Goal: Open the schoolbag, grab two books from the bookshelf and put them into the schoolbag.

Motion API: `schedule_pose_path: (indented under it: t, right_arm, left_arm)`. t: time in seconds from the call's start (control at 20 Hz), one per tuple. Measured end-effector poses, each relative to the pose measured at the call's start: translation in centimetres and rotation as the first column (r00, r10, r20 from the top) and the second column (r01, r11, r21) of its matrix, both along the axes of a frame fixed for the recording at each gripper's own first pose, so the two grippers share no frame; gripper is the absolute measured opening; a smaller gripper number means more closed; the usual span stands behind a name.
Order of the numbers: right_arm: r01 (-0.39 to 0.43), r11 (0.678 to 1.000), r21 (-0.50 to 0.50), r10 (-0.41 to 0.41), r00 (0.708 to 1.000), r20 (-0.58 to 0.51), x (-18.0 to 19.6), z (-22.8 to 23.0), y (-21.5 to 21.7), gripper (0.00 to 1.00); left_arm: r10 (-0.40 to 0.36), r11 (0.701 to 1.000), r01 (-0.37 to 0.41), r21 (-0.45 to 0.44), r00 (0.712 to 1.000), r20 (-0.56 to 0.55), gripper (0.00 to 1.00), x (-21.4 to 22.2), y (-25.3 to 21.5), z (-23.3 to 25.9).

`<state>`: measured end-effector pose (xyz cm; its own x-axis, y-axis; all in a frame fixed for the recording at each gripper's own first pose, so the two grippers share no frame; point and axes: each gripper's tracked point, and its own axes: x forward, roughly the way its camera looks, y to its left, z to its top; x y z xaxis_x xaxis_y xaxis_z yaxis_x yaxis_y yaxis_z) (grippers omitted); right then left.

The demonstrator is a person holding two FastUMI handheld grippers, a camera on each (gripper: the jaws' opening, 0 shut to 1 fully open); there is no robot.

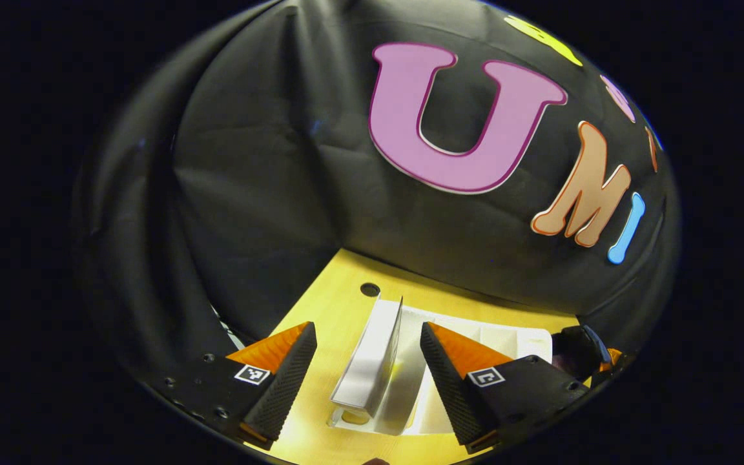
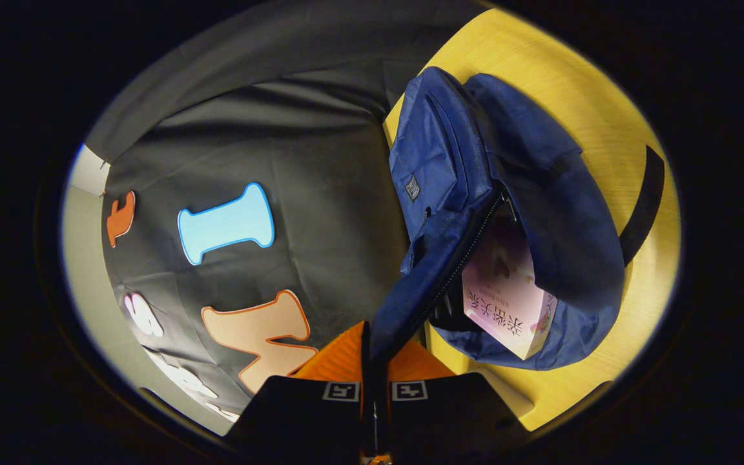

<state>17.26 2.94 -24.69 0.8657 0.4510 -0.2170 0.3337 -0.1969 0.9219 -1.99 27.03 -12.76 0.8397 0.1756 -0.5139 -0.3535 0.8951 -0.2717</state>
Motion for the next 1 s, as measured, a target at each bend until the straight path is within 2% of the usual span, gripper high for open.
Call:
schedule_pose_path:
  t: [0.25, 0.3, 0.35, 0.4, 0.45, 0.5, 0.55, 0.7, 0.8, 0.85, 0.9, 0.95, 1.0]
  right_arm:
    - [-0.004, 1.0, -0.03, 0.004, 1.0, -0.008, -0.1, 0.1, 0.1, 0.04]
    - [-0.003, 0.999, -0.032, 0.003, 1.0, -0.007, -0.1, 0.1, 0.1, 0.04]
    - [-0.001, 0.999, -0.033, 0.001, 1.0, -0.006, -0.1, 0.1, 0.2, 0.04]
    - [-0.002, 0.999, -0.033, 0.002, 1.0, -0.006, -0.1, 0.1, 0.2, 0.04]
    - [-0.002, 0.999, -0.033, 0.002, 1.0, -0.007, -0.1, 0.1, 0.3, 0.04]
    - [-0.003, 0.999, -0.035, 0.002, 1.0, -0.008, -0.1, 0.0, 0.3, 0.0]
    - [-0.004, 0.999, -0.037, 0.004, 1.0, -0.007, -0.1, -0.1, 0.3, 0.08]
    - [-0.01, 0.999, -0.037, 0.009, 1.0, -0.006, -0.2, -0.2, 0.4, 0.04]
    - [-0.004, 1.0, -0.021, 0.004, 1.0, -0.007, -0.2, -0.1, 0.3, 0.04]
    - [0.0, 1.0, -0.016, 0.0, 1.0, -0.007, -0.1, -0.1, 0.3, 0.08]
    - [0.0, 1.0, -0.012, -0.001, 1.0, -0.008, -0.1, -0.1, 0.2, 0.04]
    - [0.0, 1.0, -0.01, 0.0, 1.0, -0.008, -0.2, 0.0, 0.3, 0.04]
    - [0.0, 1.0, -0.009, 0.0, 1.0, -0.009, -0.2, -0.1, 0.3, 0.04]
  left_arm:
    - [-0.126, 0.992, 0.123, -0.032, 0.982, -0.139, 0.94, 0.1, -1.2, -2.9]
    - [-0.131, 0.991, 0.129, -0.024, 0.975, -0.182, 0.9, 0.2, -1.1, -3.5]
    - [-0.136, 0.991, 0.135, -0.021, 0.96, -0.246, 0.94, 0.0, -1.3, -4.4]
    - [-0.144, 0.989, 0.145, -0.018, 0.943, -0.3, 0.93, -0.1, -1.6, -5.4]
    - [-0.149, 0.988, 0.154, -0.015, 0.923, -0.355, 0.9, -0.3, -1.8, -5.8]
    - [-0.158, 0.986, 0.167, -0.014, 0.904, -0.398, 0.82, -0.2, -2.1, -6.2]
    - [-0.169, 0.983, 0.181, -0.015, 0.886, -0.432, 0.82, -0.1, -2.4, -6.7]
    - [-0.203, 0.978, 0.199, -0.062, 0.836, -0.51, 0.71, 0.6, -3.4, -9.2]
    - [-0.21, 0.976, 0.209, -0.067, 0.801, -0.561, 0.58, 0.4, -3.5, -10.2]
    - [-0.218, 0.973, 0.223, -0.059, 0.805, -0.551, 0.53, 1.2, -3.8, -10.4]
    - [-0.234, 0.97, 0.227, -0.083, 0.798, -0.555, 0.49, 1.0, -4.4, -9.9]
    - [-0.221, 0.974, 0.213, -0.082, 0.788, -0.574, 0.39, 1.0, -4.3, -10.0]
    - [-0.214, 0.976, 0.198, -0.092, 0.78, -0.588, 0.39, 0.5, -4.5, -9.9]
